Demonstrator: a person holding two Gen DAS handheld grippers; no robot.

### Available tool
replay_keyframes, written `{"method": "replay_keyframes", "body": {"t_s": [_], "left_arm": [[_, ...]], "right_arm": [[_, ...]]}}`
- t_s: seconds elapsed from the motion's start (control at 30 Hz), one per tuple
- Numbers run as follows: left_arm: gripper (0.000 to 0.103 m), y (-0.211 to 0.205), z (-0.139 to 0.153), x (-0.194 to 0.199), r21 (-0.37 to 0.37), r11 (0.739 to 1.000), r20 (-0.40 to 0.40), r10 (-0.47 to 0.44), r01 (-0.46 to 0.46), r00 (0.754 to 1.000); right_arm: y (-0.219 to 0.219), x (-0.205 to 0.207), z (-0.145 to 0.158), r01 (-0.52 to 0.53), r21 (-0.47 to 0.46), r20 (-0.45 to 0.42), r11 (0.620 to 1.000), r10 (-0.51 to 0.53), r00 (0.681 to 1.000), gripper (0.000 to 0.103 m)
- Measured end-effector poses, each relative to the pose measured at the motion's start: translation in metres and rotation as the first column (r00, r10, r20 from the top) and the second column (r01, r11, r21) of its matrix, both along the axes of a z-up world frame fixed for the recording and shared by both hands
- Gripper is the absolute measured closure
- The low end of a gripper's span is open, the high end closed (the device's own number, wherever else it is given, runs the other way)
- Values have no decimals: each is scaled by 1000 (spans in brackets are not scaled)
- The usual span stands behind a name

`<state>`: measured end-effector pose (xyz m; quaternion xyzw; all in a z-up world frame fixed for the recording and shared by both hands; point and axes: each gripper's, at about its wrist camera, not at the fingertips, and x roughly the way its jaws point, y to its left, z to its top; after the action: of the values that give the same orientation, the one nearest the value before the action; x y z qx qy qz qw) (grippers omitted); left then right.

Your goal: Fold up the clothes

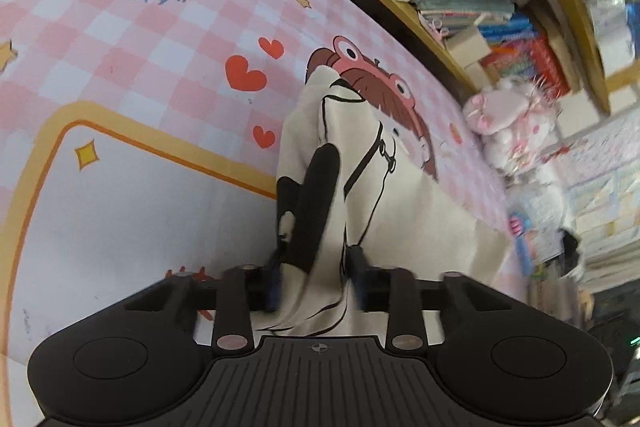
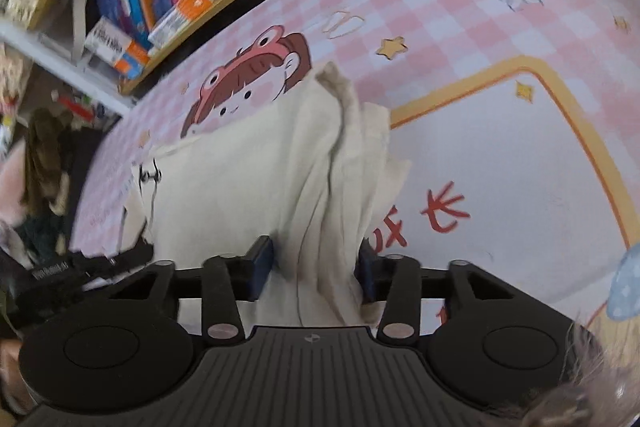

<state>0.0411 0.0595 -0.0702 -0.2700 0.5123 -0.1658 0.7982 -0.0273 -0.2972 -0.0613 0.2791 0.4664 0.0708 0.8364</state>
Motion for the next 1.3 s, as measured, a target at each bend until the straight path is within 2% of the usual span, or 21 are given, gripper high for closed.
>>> {"method": "replay_keyframes", "body": {"t_s": [0.1, 0.2, 0.57, 1.3], "left_arm": [[85, 2, 4, -3, -5, 1000, 14, 5, -5, 1000], [87, 3, 11, -3, -3, 1000, 32, -5, 5, 999], [87, 19, 25, 17, -14, 999, 86, -30, 31, 996], [87, 74, 28, 80, -73, 996, 150, -38, 49, 988]], "right_arm": [[5, 0, 4, -13, -38, 18, 999, 14, 1000, 77], [4, -4, 11, -1, -36, 44, 999, 3, 999, 81], [24, 8, 39, 7, -69, 120, 998, 1, 993, 81], [91, 73, 71, -12, -162, 158, 987, 38, 987, 82]]}}
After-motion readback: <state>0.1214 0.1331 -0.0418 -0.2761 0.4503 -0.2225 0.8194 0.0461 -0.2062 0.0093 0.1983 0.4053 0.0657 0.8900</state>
